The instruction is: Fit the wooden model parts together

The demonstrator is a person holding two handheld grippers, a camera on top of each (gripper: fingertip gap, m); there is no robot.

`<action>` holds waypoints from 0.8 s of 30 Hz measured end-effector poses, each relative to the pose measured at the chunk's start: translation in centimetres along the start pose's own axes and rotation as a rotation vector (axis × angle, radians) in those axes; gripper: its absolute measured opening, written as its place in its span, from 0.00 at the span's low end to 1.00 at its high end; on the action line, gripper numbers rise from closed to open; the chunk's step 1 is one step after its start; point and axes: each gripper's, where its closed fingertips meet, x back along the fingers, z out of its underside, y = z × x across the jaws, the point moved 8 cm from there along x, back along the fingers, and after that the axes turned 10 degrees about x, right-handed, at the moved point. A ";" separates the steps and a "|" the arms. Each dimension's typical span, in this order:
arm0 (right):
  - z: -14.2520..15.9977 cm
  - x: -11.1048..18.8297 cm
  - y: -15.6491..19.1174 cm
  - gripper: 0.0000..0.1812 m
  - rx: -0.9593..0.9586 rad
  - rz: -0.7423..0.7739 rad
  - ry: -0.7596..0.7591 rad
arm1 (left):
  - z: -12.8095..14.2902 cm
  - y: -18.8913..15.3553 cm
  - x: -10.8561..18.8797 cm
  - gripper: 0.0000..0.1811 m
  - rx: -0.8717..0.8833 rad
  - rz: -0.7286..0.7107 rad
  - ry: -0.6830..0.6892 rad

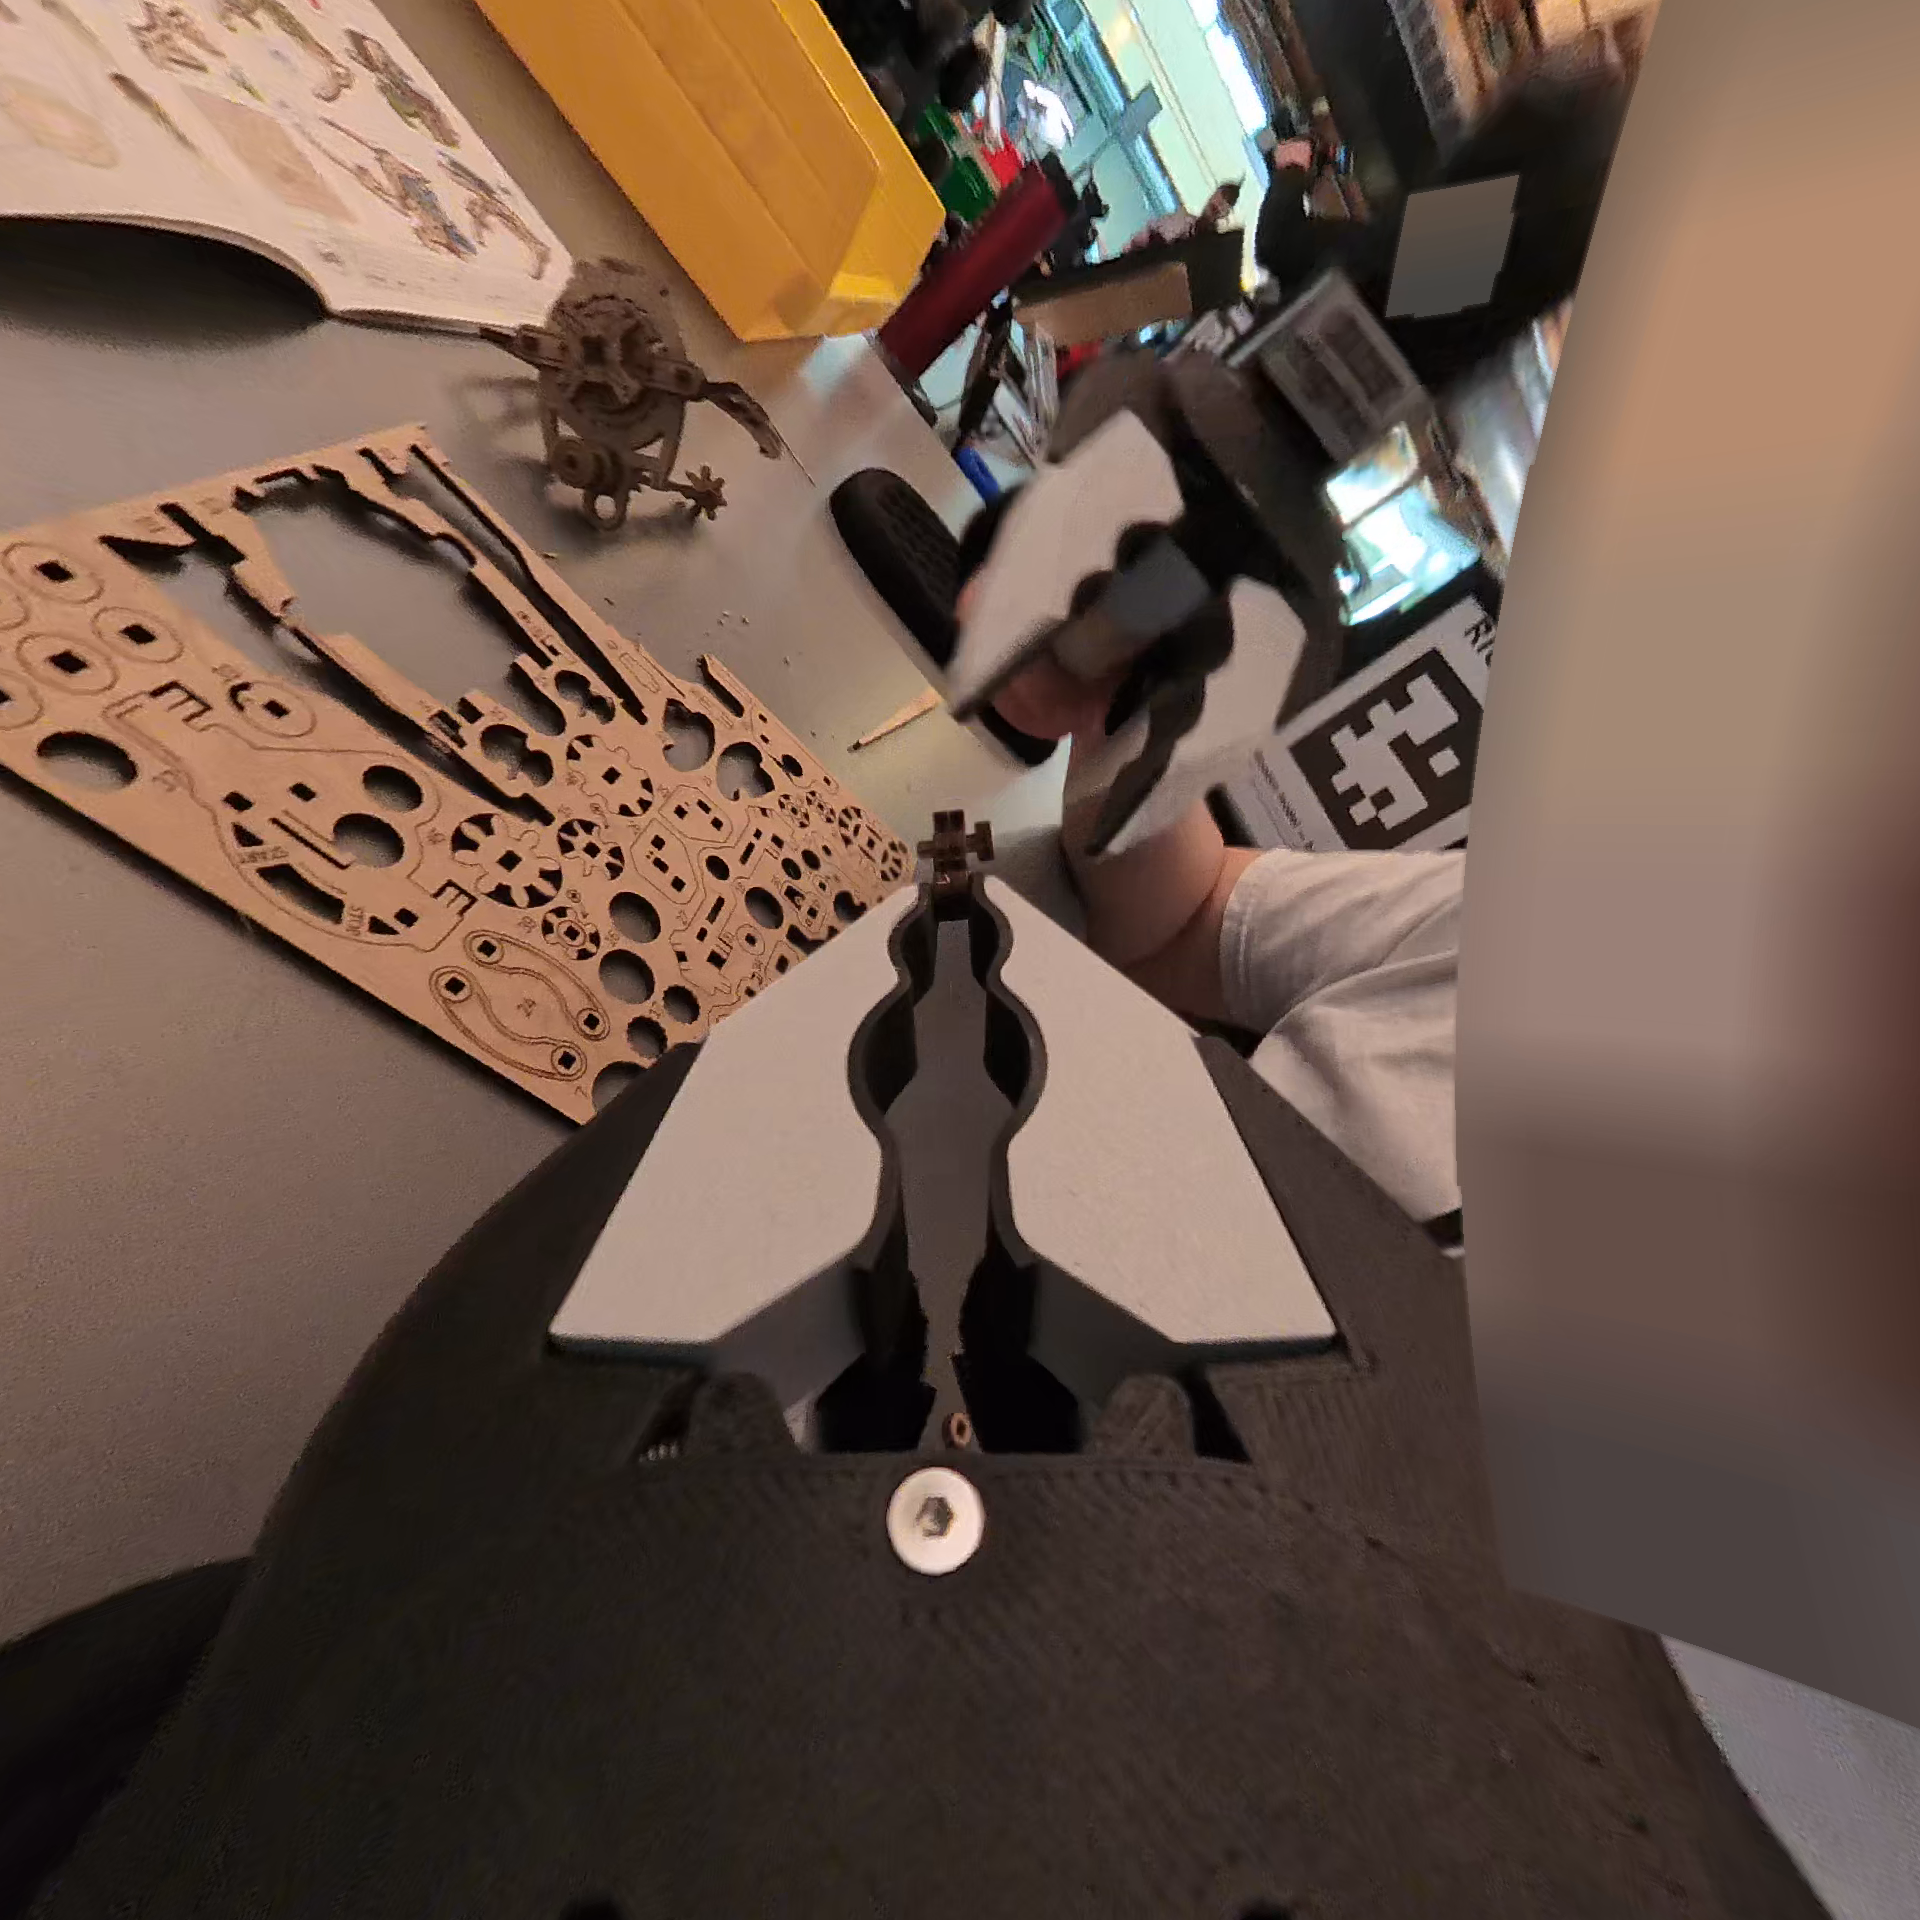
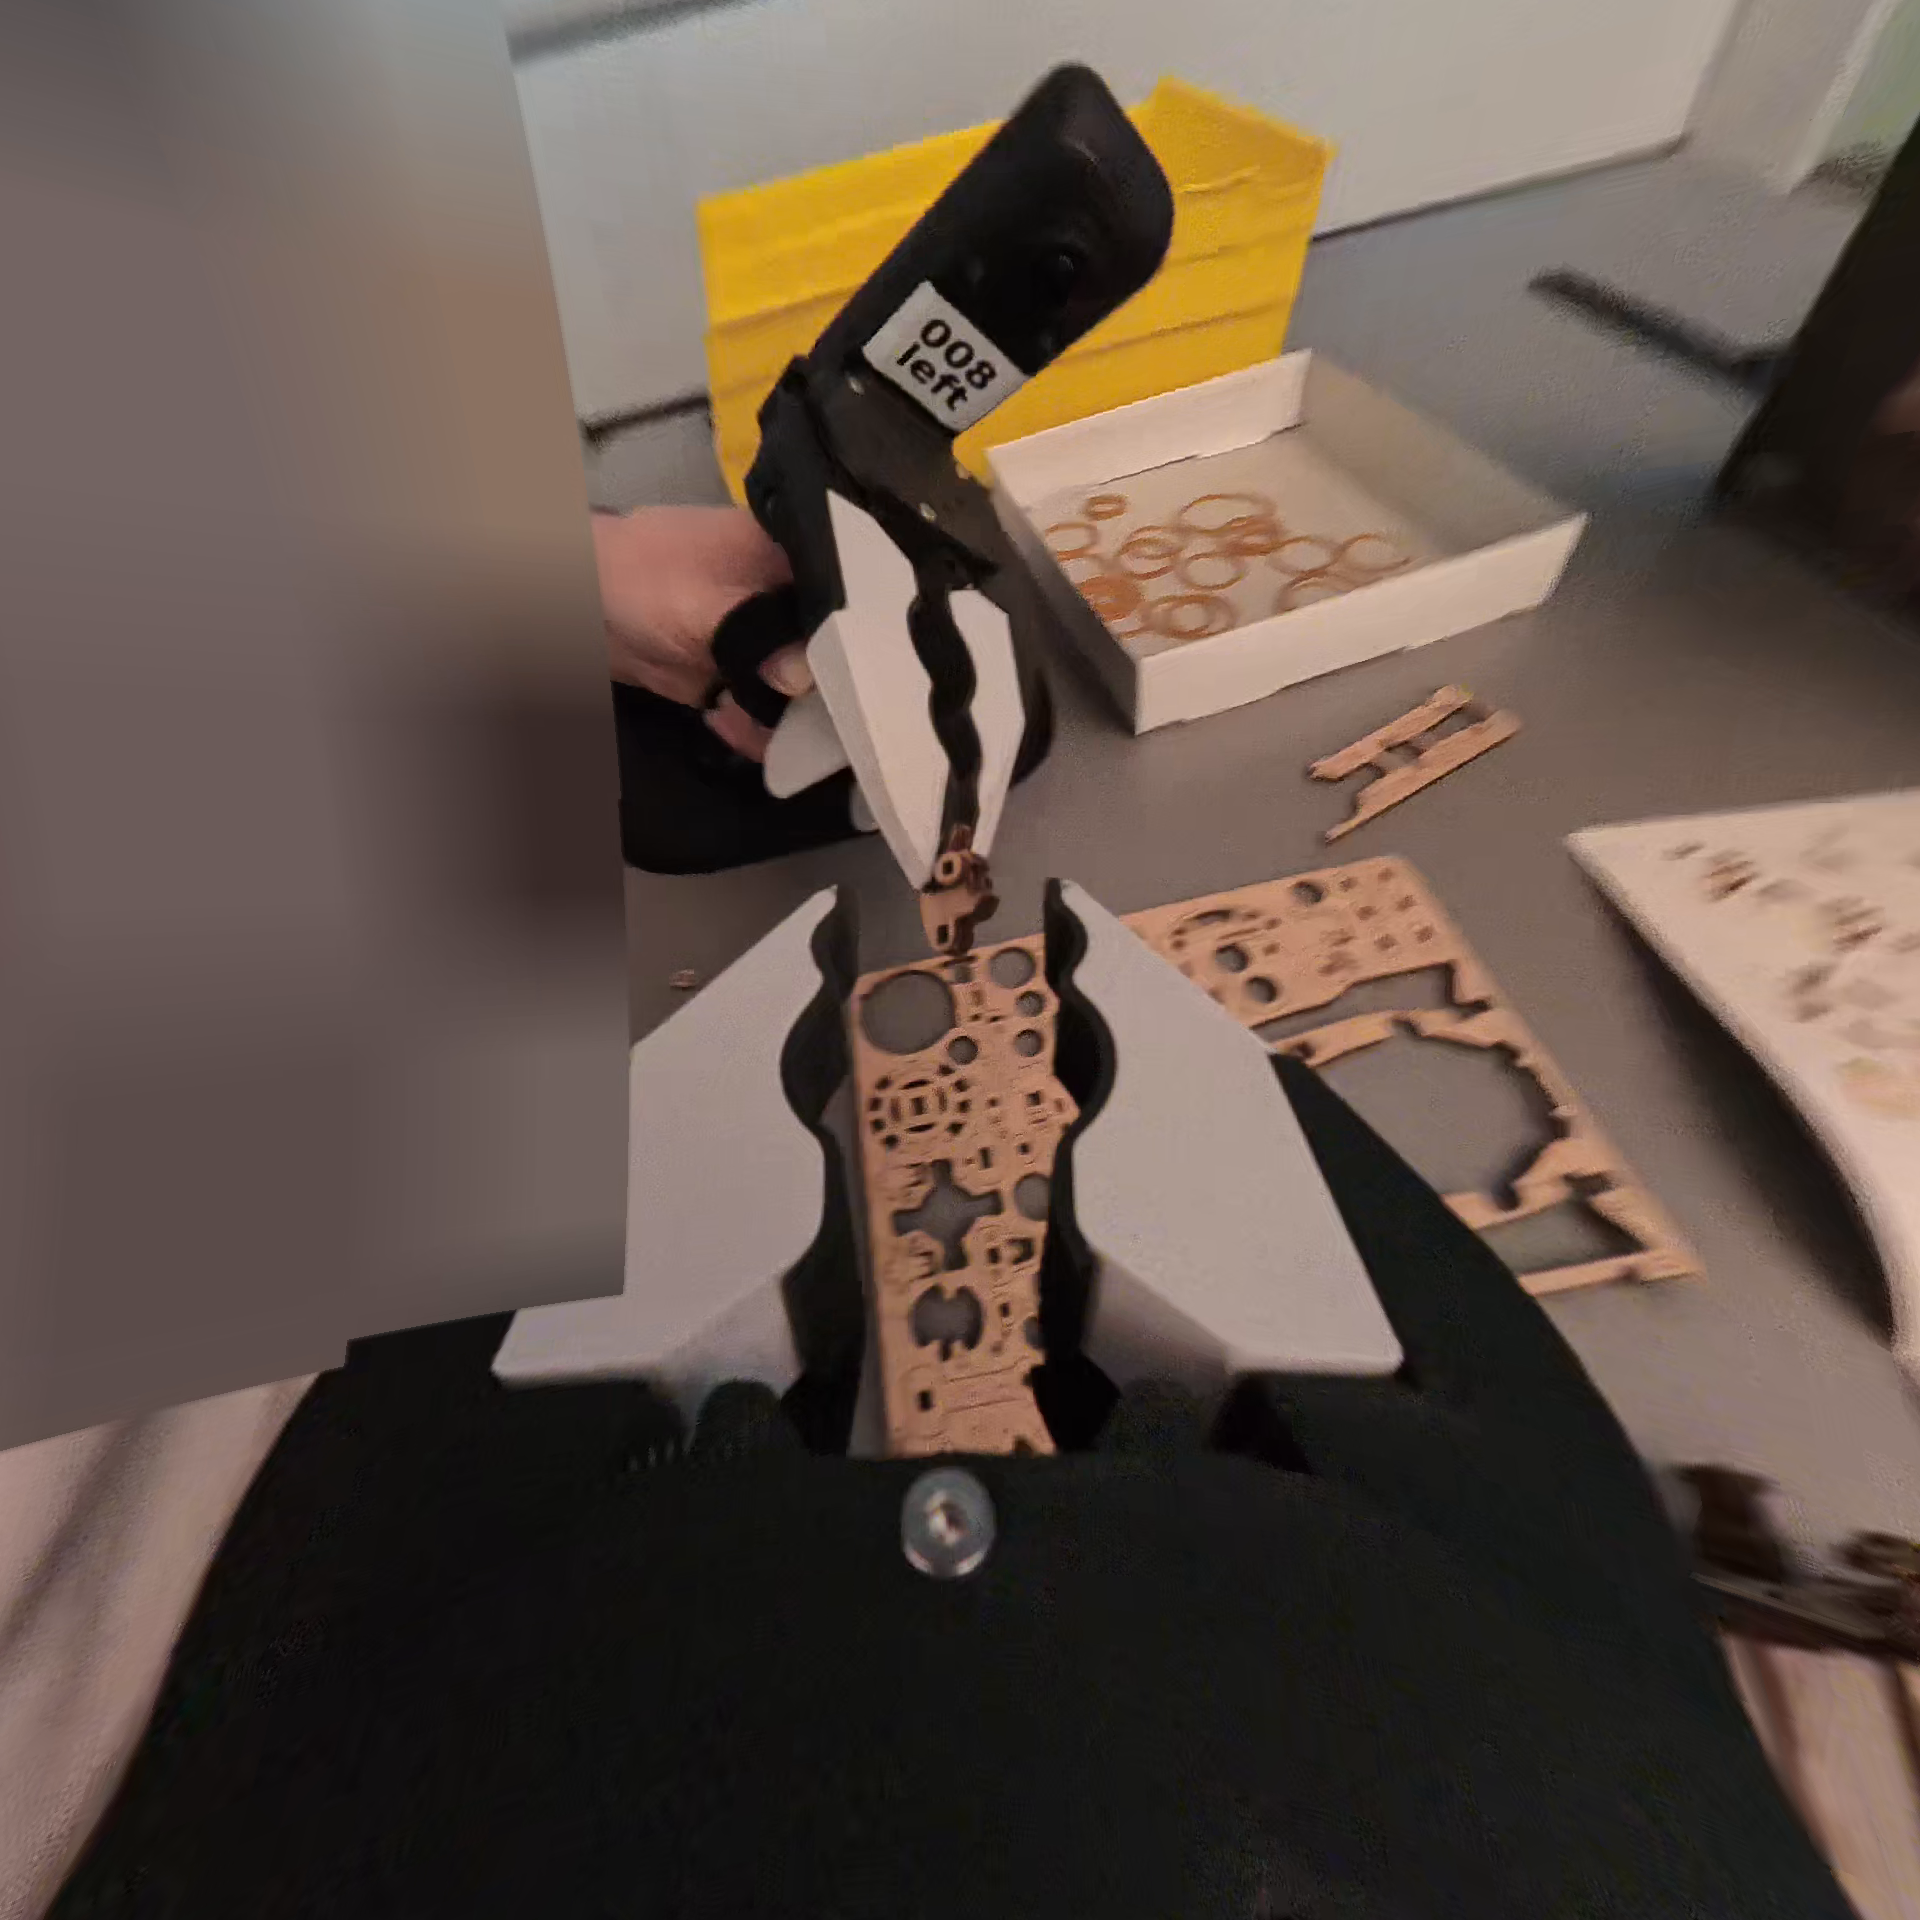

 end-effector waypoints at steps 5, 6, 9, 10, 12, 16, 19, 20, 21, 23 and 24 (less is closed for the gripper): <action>1.2 0.5 -1.1 0.19 -0.328 -0.284 -0.125 | 0.7 -1.0 -0.9 0.02 -0.147 -0.007 0.099; 1.3 0.3 -1.0 0.19 -0.343 -0.312 -0.122 | 0.9 -1.1 -1.1 0.02 -0.170 -0.020 0.114; 1.6 -0.2 -0.7 0.19 -0.365 -0.346 -0.092 | 1.3 -1.3 -1.5 0.02 -0.221 -0.048 0.142; 1.8 -0.4 -0.6 0.18 -0.369 -0.352 -0.074 | 1.4 -1.4 -1.5 0.02 -0.231 -0.053 0.146; 2.2 -0.8 -0.5 0.17 -0.375 -0.350 -0.033 | 1.4 -1.5 -1.6 0.02 -0.242 -0.061 0.145; 2.6 -1.4 -0.3 0.16 -0.403 -0.382 -0.005 | 1.5 -1.5 -1.7 0.02 -0.253 -0.069 0.153; 2.8 -1.6 -0.2 0.13 -0.409 -0.394 0.004 | 1.6 -1.6 -1.7 0.02 -0.264 -0.076 0.154; 2.8 -1.6 -0.2 0.12 -0.409 -0.393 0.003 | 1.6 -1.6 -1.8 0.02 -0.266 -0.077 0.155; 2.7 -1.6 -0.2 0.11 -0.412 -0.397 0.002 | 1.6 -1.6 -1.8 0.02 -0.267 -0.078 0.155; 2.8 -1.6 -0.3 0.10 -0.420 -0.398 0.004 | 1.6 -1.6 -1.8 0.02 -0.269 -0.079 0.152; 2.9 -1.7 -0.3 0.09 -0.421 -0.399 0.008 | 1.6 -1.6 -1.8 0.02 -0.271 -0.080 0.152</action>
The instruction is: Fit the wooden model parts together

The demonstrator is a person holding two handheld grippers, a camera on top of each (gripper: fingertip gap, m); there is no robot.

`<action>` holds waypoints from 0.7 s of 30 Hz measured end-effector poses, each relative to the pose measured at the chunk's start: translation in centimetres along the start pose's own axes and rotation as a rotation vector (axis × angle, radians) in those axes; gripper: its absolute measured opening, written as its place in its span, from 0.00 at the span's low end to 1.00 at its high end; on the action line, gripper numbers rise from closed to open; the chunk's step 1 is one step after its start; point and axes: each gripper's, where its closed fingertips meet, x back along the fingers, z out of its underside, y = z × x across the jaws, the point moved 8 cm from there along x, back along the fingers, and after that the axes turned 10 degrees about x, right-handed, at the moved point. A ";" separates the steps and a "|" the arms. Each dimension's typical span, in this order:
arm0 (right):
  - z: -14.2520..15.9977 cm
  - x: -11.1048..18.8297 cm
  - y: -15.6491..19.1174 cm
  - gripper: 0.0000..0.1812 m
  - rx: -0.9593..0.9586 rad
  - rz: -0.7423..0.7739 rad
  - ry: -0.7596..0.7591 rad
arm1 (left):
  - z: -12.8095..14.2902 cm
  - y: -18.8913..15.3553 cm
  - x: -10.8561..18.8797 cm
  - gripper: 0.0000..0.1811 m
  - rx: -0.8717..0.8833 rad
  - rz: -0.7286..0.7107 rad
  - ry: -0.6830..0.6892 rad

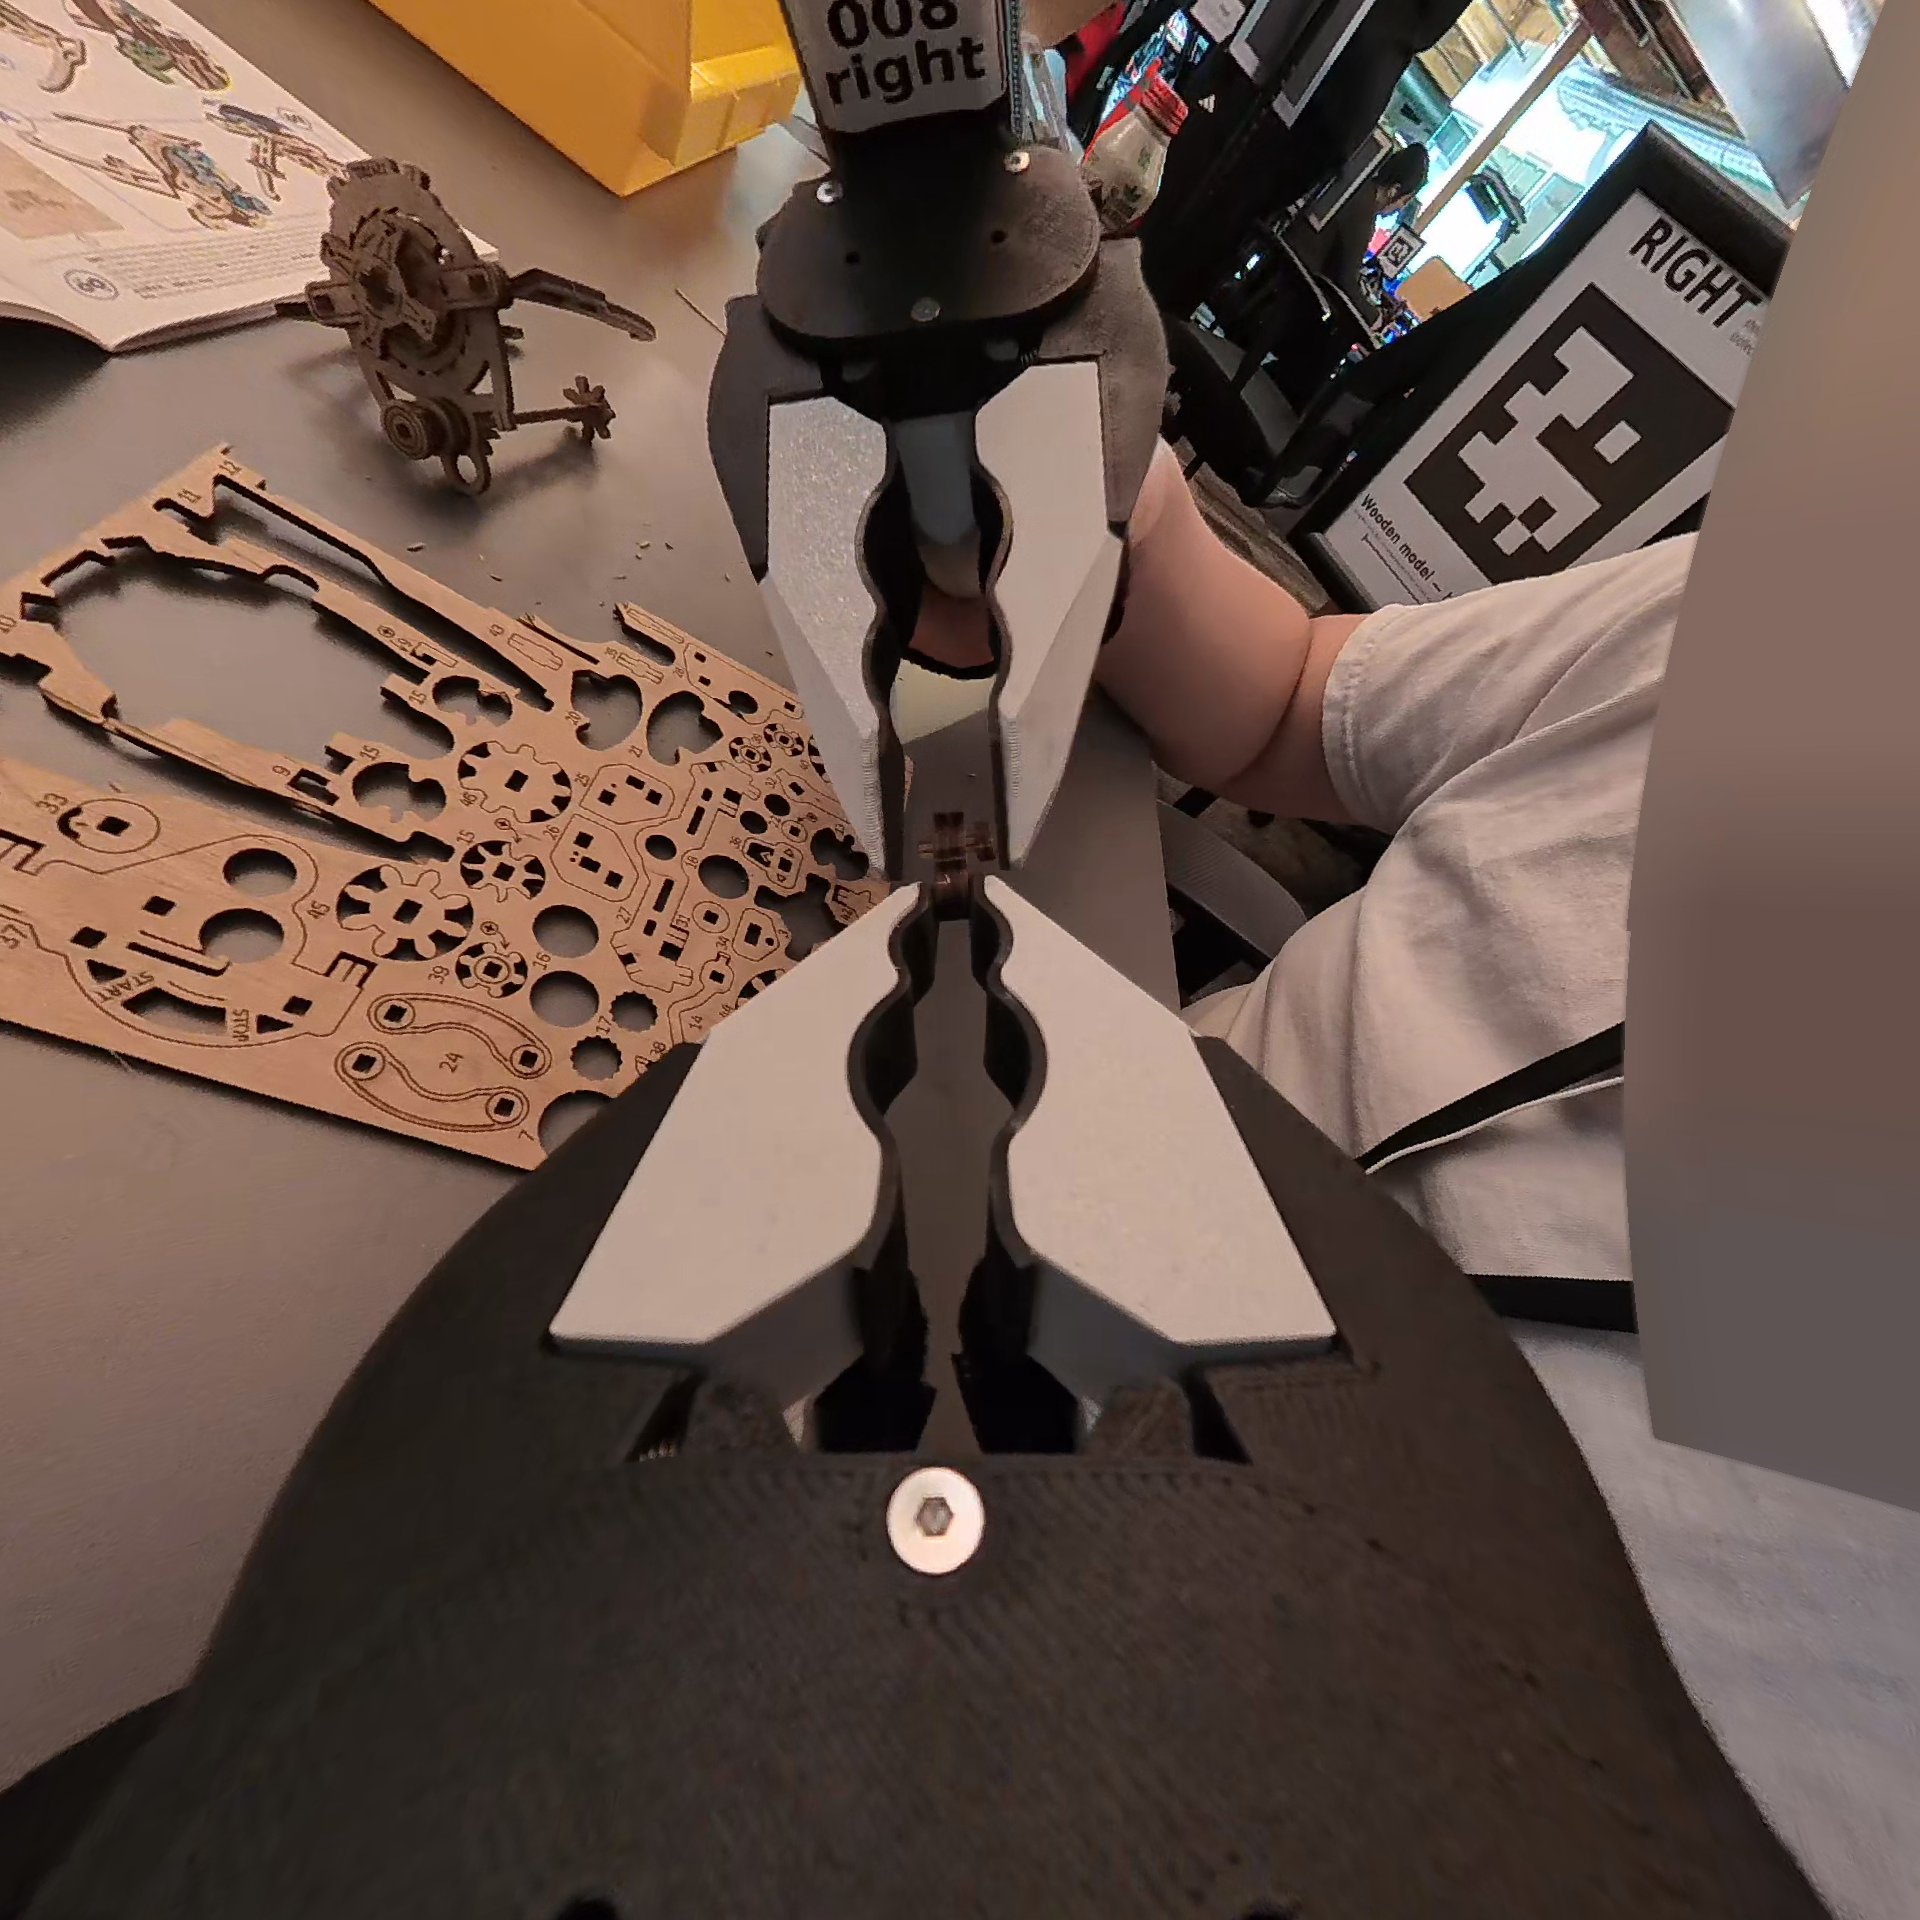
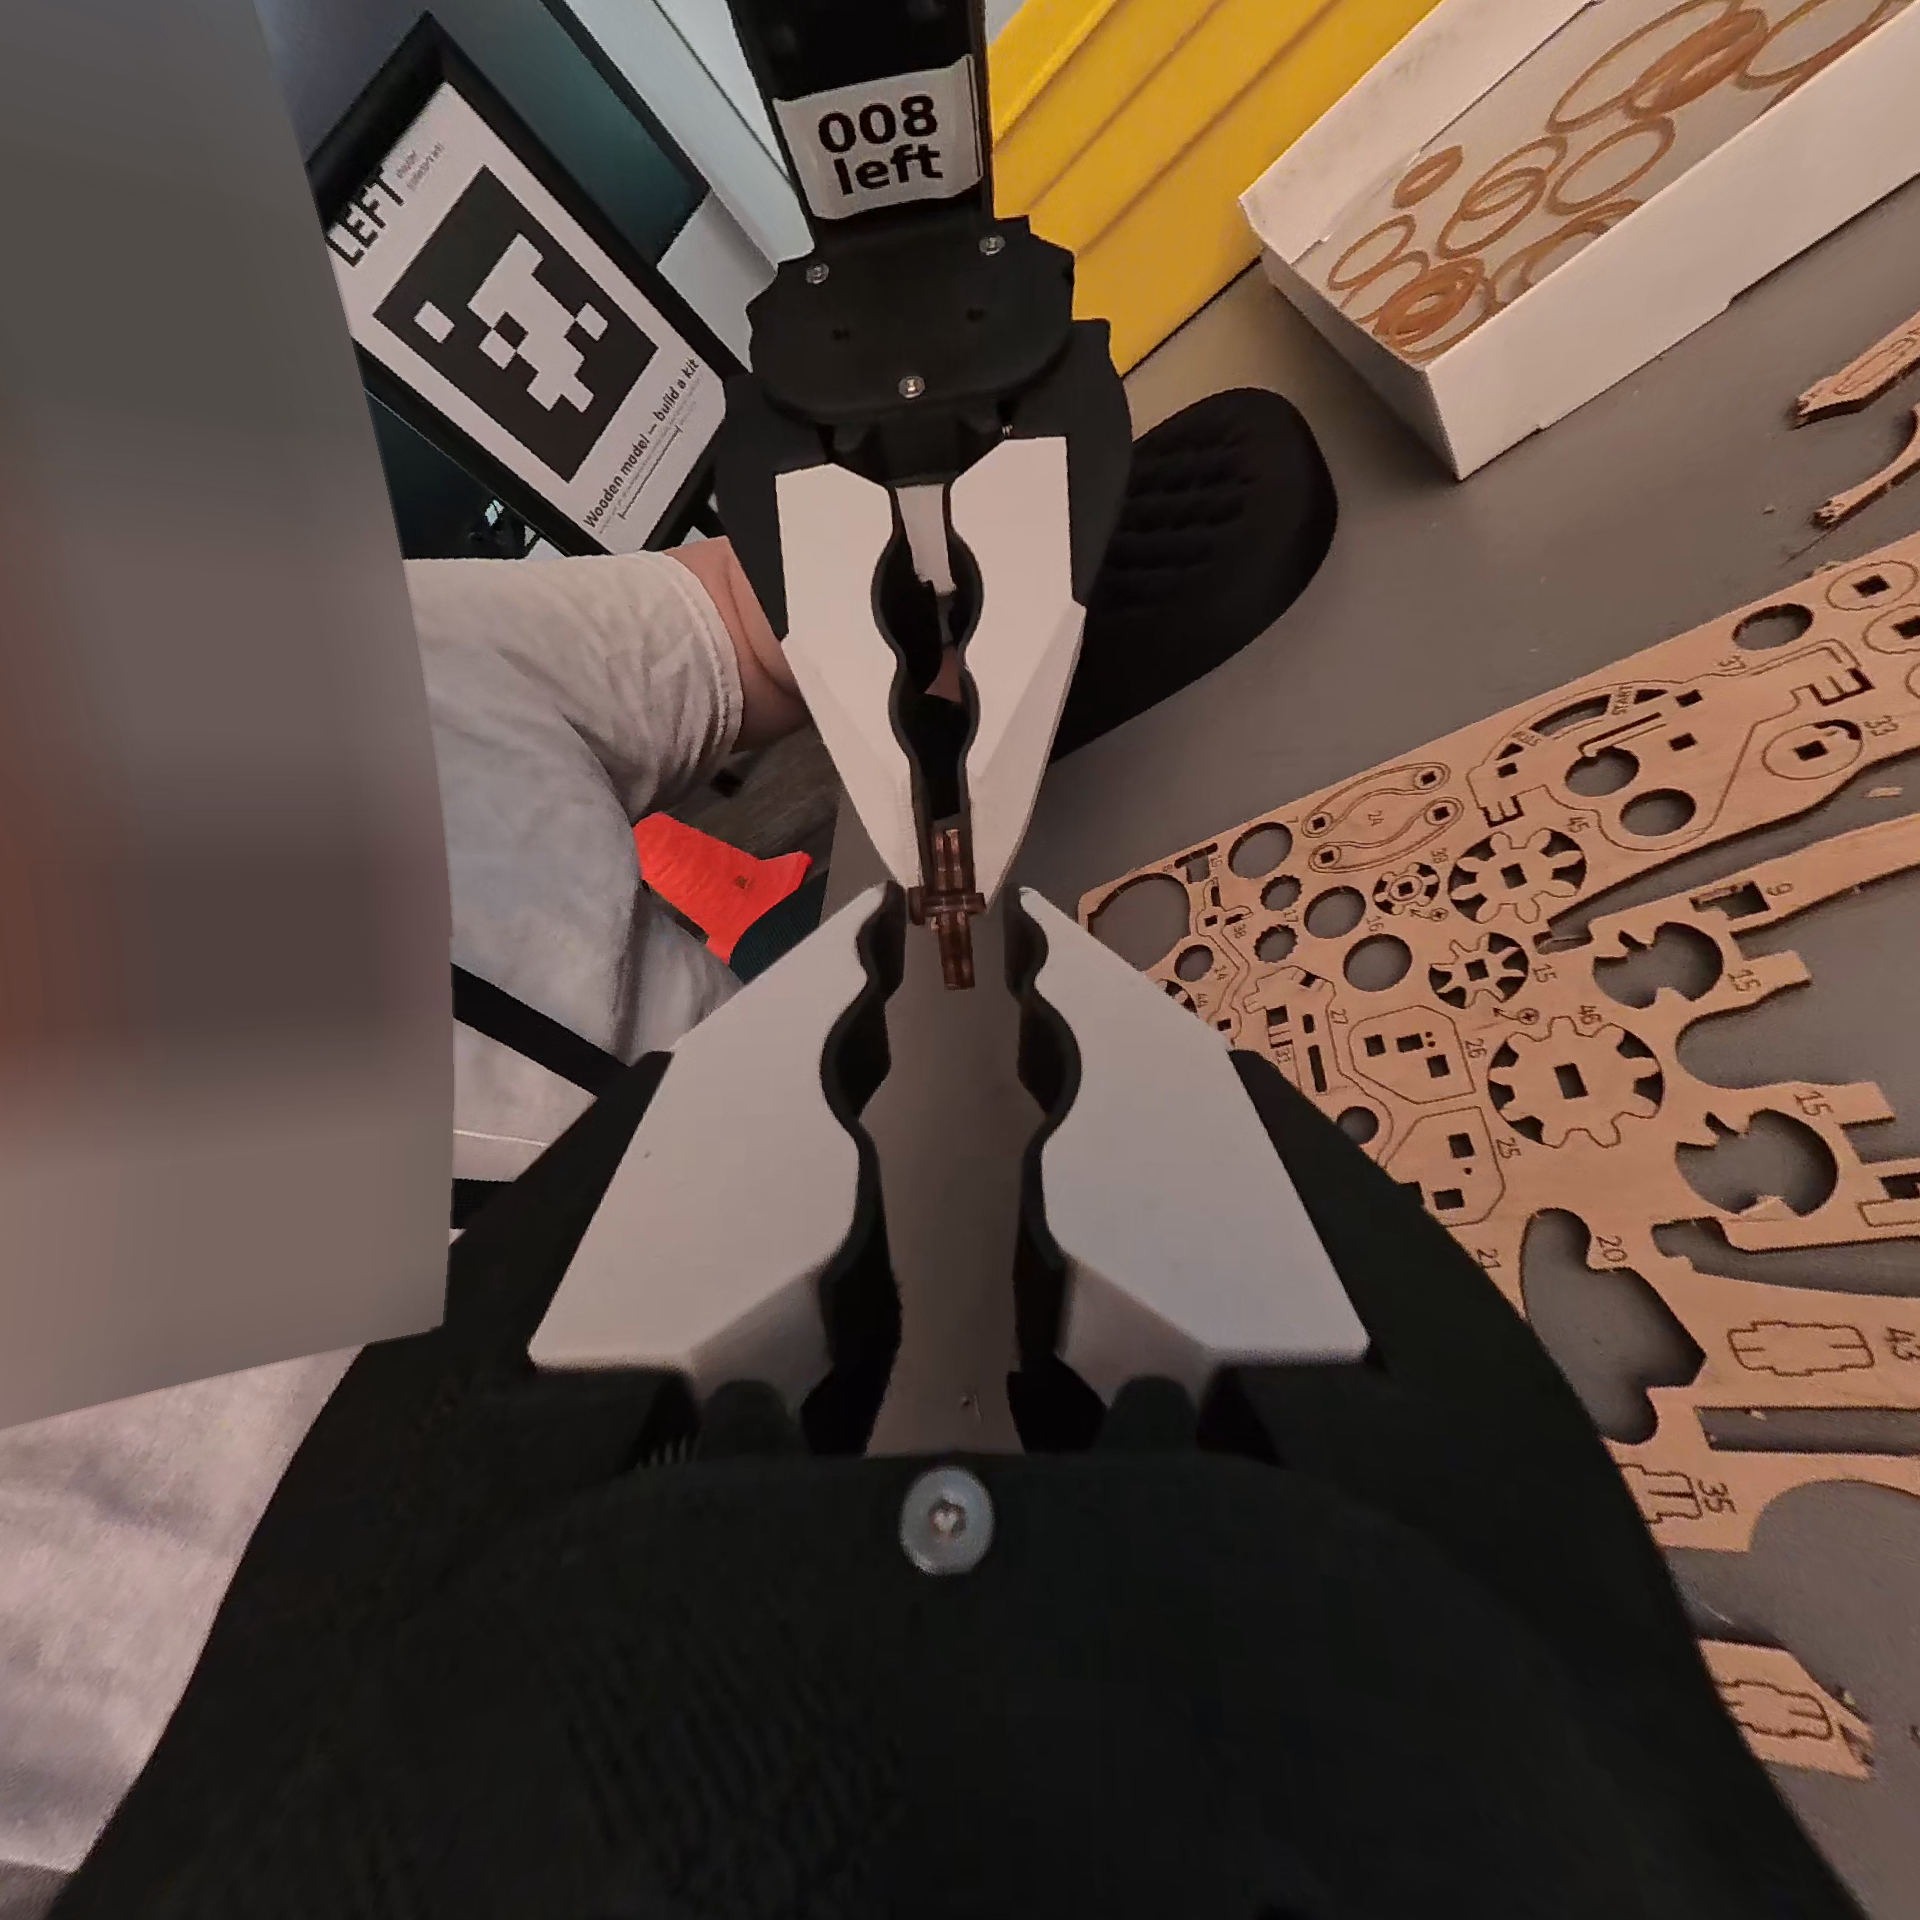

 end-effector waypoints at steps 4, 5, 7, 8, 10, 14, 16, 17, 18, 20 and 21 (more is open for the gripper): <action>0.0 0.0 0.0 0.07 -0.008 -0.013 0.001 | 0.0 -0.1 -0.1 0.02 -0.015 -0.015 0.001; 0.0 0.0 0.0 0.07 -0.006 -0.010 0.002 | 0.0 -0.1 -0.1 0.02 -0.018 -0.020 0.000; 0.0 0.0 0.0 0.07 0.002 -0.009 0.002 | 0.0 -0.1 -0.1 0.02 -0.021 -0.021 -0.003; 0.0 0.0 0.0 0.06 0.007 -0.007 0.002 | 0.0 -0.1 -0.1 0.02 -0.021 -0.022 -0.004; -0.1 0.0 0.1 0.07 0.013 -0.010 0.003 | 0.0 -0.2 -0.1 0.02 -0.022 -0.022 -0.007; -0.1 0.1 0.1 0.07 0.018 -0.013 0.004 | 0.0 -0.4 -0.1 0.02 -0.032 -0.034 -0.014; -0.1 0.1 0.1 0.06 0.015 -0.017 0.005 | 0.0 -0.4 -0.1 0.02 -0.036 -0.041 -0.017; -0.1 0.1 0.1 0.06 0.013 -0.017 0.003 | 0.0 -0.4 -0.1 0.02 -0.040 -0.046 -0.020; -0.1 0.1 0.1 0.06 0.013 -0.016 0.003 | 0.0 -0.4 -0.1 0.02 -0.044 -0.051 -0.020; 0.0 0.1 0.1 0.06 0.016 -0.014 0.009 | 0.0 -0.5 -0.2 0.02 -0.052 -0.061 -0.016; 0.0 0.1 0.1 0.06 0.018 -0.013 0.015 | 0.1 -0.5 -0.2 0.02 -0.058 -0.067 -0.014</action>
